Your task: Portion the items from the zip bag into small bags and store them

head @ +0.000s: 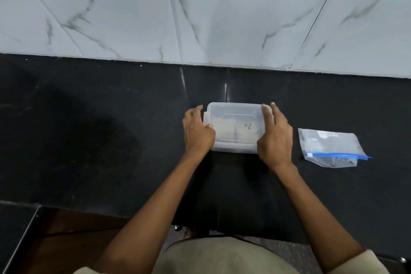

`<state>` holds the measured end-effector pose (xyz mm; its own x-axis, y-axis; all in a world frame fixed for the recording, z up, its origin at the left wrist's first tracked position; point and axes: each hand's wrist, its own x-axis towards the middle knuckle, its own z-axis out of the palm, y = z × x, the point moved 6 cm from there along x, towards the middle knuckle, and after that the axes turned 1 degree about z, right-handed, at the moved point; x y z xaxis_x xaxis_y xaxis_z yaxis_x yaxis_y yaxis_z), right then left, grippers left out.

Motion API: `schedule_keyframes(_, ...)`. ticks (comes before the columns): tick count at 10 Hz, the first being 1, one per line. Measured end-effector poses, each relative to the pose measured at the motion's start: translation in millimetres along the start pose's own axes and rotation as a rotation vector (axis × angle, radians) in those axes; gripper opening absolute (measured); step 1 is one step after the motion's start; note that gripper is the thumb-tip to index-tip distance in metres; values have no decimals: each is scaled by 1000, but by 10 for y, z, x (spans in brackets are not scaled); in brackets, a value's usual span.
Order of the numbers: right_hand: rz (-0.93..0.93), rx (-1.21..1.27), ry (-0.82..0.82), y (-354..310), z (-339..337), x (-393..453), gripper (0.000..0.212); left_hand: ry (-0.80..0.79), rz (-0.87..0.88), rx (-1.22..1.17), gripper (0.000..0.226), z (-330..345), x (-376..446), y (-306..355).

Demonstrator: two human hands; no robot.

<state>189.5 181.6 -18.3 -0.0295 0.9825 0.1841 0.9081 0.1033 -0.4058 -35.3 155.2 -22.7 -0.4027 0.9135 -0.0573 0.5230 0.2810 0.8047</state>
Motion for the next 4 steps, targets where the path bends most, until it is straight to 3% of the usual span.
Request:
schedule_keyframes(1,-85,-68,-77,59,62,-6,59,-53,369,368,79,152,-87,131)
schedule_keyframes(2,-121,-81,-112,83,77,-25,50,-117,447,452,74,237,-125,101)
schedule_keyframes(4,-157,-124,-163,18,-11,-43,56,-87,472,505,63,121,-164,308)
